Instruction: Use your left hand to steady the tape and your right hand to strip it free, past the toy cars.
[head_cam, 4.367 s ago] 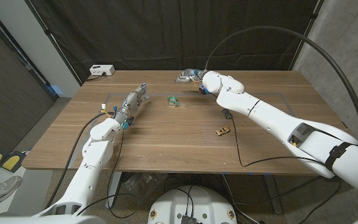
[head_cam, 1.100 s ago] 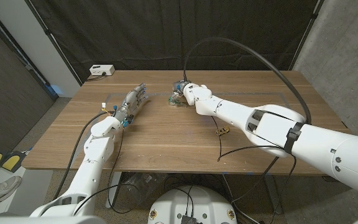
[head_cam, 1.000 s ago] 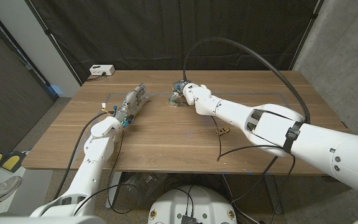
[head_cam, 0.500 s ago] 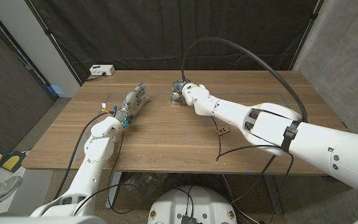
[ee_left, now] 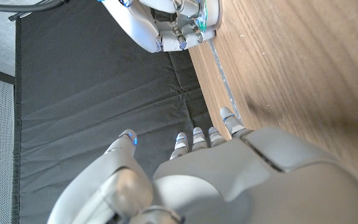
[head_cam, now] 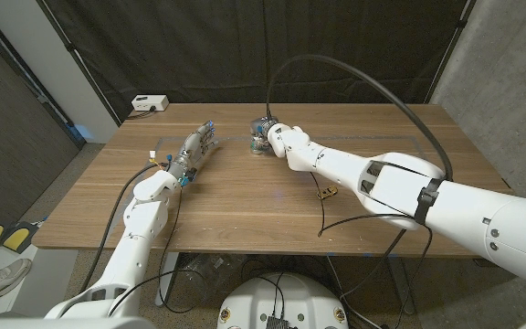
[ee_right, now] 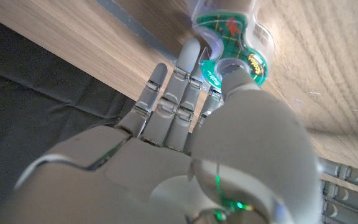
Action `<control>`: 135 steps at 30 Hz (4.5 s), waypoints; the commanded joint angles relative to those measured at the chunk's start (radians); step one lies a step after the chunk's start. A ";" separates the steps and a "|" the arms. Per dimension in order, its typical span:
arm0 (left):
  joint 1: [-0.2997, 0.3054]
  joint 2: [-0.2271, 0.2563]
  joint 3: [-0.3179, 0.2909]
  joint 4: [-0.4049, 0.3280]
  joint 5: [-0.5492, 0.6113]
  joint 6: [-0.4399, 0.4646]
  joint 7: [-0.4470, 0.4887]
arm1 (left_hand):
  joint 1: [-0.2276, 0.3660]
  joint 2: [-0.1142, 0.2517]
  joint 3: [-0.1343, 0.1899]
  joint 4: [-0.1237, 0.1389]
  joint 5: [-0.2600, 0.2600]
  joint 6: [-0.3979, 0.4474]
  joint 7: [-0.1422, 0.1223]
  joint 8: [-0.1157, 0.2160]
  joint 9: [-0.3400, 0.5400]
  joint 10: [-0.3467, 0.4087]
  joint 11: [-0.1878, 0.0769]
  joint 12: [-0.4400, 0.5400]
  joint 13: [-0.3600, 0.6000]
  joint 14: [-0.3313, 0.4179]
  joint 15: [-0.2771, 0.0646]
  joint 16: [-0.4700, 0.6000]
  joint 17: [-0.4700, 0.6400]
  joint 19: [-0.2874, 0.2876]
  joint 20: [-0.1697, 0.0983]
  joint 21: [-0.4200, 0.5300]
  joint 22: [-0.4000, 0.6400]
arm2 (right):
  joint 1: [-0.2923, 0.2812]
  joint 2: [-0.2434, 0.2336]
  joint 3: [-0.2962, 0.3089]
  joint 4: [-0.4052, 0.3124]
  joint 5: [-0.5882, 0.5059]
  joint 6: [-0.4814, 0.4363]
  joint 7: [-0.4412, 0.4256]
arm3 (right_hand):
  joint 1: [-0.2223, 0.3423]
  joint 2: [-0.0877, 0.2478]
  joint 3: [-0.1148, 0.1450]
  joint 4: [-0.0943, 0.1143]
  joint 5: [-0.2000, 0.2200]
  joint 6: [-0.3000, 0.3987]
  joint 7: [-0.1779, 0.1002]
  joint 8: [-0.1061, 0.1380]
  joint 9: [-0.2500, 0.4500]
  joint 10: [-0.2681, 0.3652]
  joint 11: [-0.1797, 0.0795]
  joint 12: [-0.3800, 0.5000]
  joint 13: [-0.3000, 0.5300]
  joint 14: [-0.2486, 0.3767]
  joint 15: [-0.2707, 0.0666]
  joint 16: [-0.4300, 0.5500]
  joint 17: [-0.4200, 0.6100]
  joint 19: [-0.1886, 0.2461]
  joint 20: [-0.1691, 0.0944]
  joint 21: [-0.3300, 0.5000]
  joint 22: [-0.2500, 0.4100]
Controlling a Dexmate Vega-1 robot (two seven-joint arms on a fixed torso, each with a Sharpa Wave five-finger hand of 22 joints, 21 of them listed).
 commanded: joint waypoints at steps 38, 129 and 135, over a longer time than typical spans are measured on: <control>0.007 0.025 0.048 -0.036 0.059 -0.021 0.023 | 0.054 -0.013 0.015 -0.033 0.010 0.028 -0.009 0.007 0.004 0.005 -0.012 0.000 0.001 0.003 -0.004 0.002 -0.003 -0.022 0.025 -0.014 -0.003 | -0.234 -0.076 0.386 -0.046 0.456 0.556 -0.518 | 0.035 0.024 -0.001 0.006 0.014 0.138 -0.036 -0.003 0.003 0.124 -0.101 0.073 0.117 -0.034 -0.082 -0.122 -0.070 -0.020 -0.053 0.072 -0.012; 0.068 0.084 0.259 -0.166 0.230 -0.222 0.504 | 0.671 -0.097 0.079 -0.195 -0.002 1.026 -0.118 0.208 -0.003 0.615 -0.202 0.282 0.079 0.471 -0.113 0.087 0.094 0.164 0.065 0.042 0.018 | -0.193 0.168 0.741 0.309 1.046 1.044 0.284 | 0.042 0.016 0.011 0.007 0.010 0.146 -0.022 -0.015 0.004 0.152 -0.093 0.069 0.139 0.034 -0.081 -0.165 -0.087 -0.021 -0.043 0.163 -0.023; 0.068 0.080 0.260 -0.167 0.227 -0.224 0.521 | 0.705 -0.074 0.097 -0.200 -0.016 1.086 -0.092 0.206 -0.005 0.650 -0.214 0.297 0.080 0.501 -0.125 0.090 0.096 0.191 0.052 0.057 0.017 | -0.194 0.168 0.745 0.308 1.048 1.046 0.298 | 0.041 0.016 0.011 0.007 0.009 0.145 -0.021 -0.016 0.004 0.154 -0.091 0.069 0.139 0.036 -0.081 -0.167 -0.087 -0.022 -0.043 0.166 -0.023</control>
